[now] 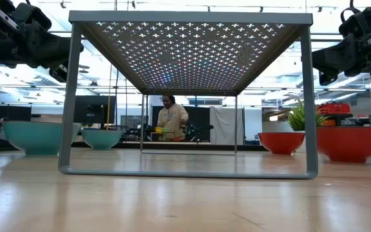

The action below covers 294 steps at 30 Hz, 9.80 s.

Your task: Pick & Place Mini bowls

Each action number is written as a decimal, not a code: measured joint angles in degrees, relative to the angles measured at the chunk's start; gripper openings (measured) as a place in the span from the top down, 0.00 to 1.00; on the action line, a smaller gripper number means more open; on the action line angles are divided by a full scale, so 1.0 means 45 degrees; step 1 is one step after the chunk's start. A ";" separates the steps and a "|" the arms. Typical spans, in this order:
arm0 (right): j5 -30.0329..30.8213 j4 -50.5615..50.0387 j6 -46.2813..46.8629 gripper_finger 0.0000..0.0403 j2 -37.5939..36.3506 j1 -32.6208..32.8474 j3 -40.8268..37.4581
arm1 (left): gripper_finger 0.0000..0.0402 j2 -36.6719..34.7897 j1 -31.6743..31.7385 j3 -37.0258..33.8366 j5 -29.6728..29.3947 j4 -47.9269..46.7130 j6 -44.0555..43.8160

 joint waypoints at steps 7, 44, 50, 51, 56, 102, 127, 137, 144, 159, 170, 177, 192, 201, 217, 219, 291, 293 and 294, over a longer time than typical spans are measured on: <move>0.0000 -0.0001 0.0004 0.93 -0.0005 -0.0001 0.0004 | 0.92 -0.0003 -0.0001 0.0000 0.0000 -0.0003 0.0008; 0.0000 -0.0001 0.0004 0.93 -0.0002 -0.0002 0.0002 | 0.92 -0.0004 -0.0004 0.0000 0.0000 -0.0004 0.0005; 0.0000 0.0001 0.0002 0.93 -0.0003 -0.0004 0.0004 | 0.92 -0.0002 0.0000 0.0000 0.0000 0.0000 0.0010; 0.0000 -0.0001 0.0002 0.93 -0.0002 -0.0004 0.0001 | 0.92 -0.0003 0.0000 0.0000 0.0000 -0.0003 0.0003; 0.0000 0.0000 0.0004 0.93 0.0000 0.0000 0.0004 | 0.92 0.0000 -0.0001 0.0000 0.0000 -0.0003 0.0001; 0.0000 0.0128 0.0004 0.93 0.0000 -0.0002 -0.0001 | 0.92 -0.0002 -0.0002 0.0000 0.0000 -0.0003 0.0010; -0.0097 0.6460 0.1847 0.93 0.0000 -0.0004 -0.0001 | 0.92 0.0000 -0.0002 0.0000 0.0000 -0.0002 0.0002; 0.0296 1.0330 0.2775 0.93 0.0000 0.0001 -0.0001 | 0.92 0.0000 0.0000 0.0000 0.0000 -0.0005 0.0008; 0.1727 1.2847 0.3507 0.93 -0.0001 -0.0004 -0.0001 | 0.92 0.0000 0.0000 0.0002 0.0000 -0.0002 0.0002; 0.2356 1.3766 0.2745 0.99 -0.0002 -0.0002 0.1760 | 0.92 0.0000 0.0000 0.0000 0.0000 -0.0005 0.0005; 0.2356 1.3068 0.0864 1.00 0.1403 -0.0004 0.4976 | 0.92 0.0000 0.0000 0.0000 0.0000 -0.0005 0.0006; 0.2628 1.1406 0.0940 1.00 0.3145 -0.0004 0.7890 | 0.92 0.0000 -0.0002 0.0002 0.0000 -0.0005 0.0010; 0.2562 0.5229 0.1408 1.00 0.6909 0.0001 1.4935 | 0.92 0.0000 -0.0003 0.0000 0.0000 -0.0004 0.0007; 0.2535 0.2495 0.1362 1.00 0.9002 0.0000 1.8490 | 0.92 0.0000 0.0000 0.0000 0.0000 -0.0005 0.0010; 0.2531 -0.5417 0.1275 1.00 1.1346 -0.0004 2.2594 | 0.92 0.0000 -0.0004 0.0000 0.0000 0.0000 0.0010; 0.2526 -0.5967 0.1427 1.00 1.1444 0.0001 2.2633 | 0.92 0.0000 0.0000 0.0000 0.0000 -0.0005 0.0001; 0.1683 -1.6956 -0.4847 1.00 1.6219 -0.6785 2.2580 | 0.92 -0.0002 -0.0002 0.0000 0.0000 -0.0003 0.0003; 0.0962 -1.7074 -0.4848 1.00 1.6335 -0.7007 2.2291 | 0.92 0.0000 0.0000 0.0000 0.0000 0.0000 0.0008; 0.0670 -1.7078 -0.4848 1.00 1.6344 -0.7088 2.2019 | 0.92 0.0000 0.0000 0.0000 0.0000 0.0000 0.0000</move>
